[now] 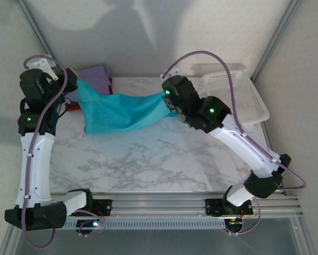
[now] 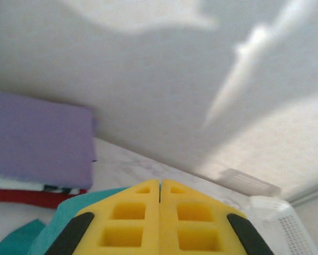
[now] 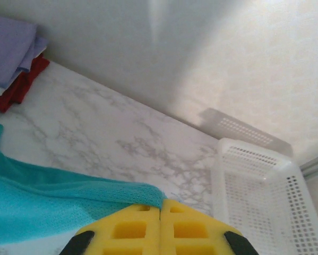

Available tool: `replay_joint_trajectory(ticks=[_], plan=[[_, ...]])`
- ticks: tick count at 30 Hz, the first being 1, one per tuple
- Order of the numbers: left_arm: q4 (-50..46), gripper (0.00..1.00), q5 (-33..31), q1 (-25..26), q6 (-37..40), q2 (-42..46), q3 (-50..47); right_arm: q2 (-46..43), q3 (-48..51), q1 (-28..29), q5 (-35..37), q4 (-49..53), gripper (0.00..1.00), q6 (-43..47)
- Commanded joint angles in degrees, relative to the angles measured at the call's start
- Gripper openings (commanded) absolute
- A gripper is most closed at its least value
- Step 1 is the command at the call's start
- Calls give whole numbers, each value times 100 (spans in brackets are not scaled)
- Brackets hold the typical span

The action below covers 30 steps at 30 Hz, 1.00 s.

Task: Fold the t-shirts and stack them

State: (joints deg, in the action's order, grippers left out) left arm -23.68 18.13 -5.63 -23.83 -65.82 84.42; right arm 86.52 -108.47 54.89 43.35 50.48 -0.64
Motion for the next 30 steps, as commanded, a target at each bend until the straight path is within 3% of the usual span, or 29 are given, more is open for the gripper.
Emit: replay_joint_trajectory(ticks=[1,6,9,12,13,14,15,16,19,23,26,30], plan=[[-482,0,-300,331,65,185,56,-670,672,-135,314,444,0,-266],[-795,0,-800,955,-404,1096,-1572,-1976,2909,-130,-65,1114,0,-1985],[-940,0,-1281,1737,-1051,1775,-2792,-2653,4014,-135,-422,1480,0,-2942],[-675,0,-1033,2666,-1876,2333,-3727,-3111,4608,-128,-608,1629,0,-3443],[-621,5,-1010,2990,-2115,2458,-3896,-3213,4683,-129,-617,1673,0,-3522],[-679,21,-1024,3221,-2268,2472,-3949,-3269,4722,-131,-601,1691,0,-3547],[-864,43,-1092,3411,-2358,2410,-3928,-3299,4738,-133,-592,1676,0,-3551],[-1072,53,-1165,3556,-2386,2311,-3880,-3285,4738,-138,-569,1667,0,-3531],[-1596,62,-1715,3819,-2323,2114,-3627,-3149,4718,-154,-539,1625,0,-3519],[-1728,62,-2050,3832,-2235,2037,-3471,-3102,4945,-187,-604,1535,0,-3624],[-1462,53,-1653,3873,-2238,1716,-3748,-3225,5245,-237,-733,1386,0,-3703],[-1315,44,-2058,4902,-2283,1093,-3974,-3354,5555,-375,-812,1309,0,-3726]])
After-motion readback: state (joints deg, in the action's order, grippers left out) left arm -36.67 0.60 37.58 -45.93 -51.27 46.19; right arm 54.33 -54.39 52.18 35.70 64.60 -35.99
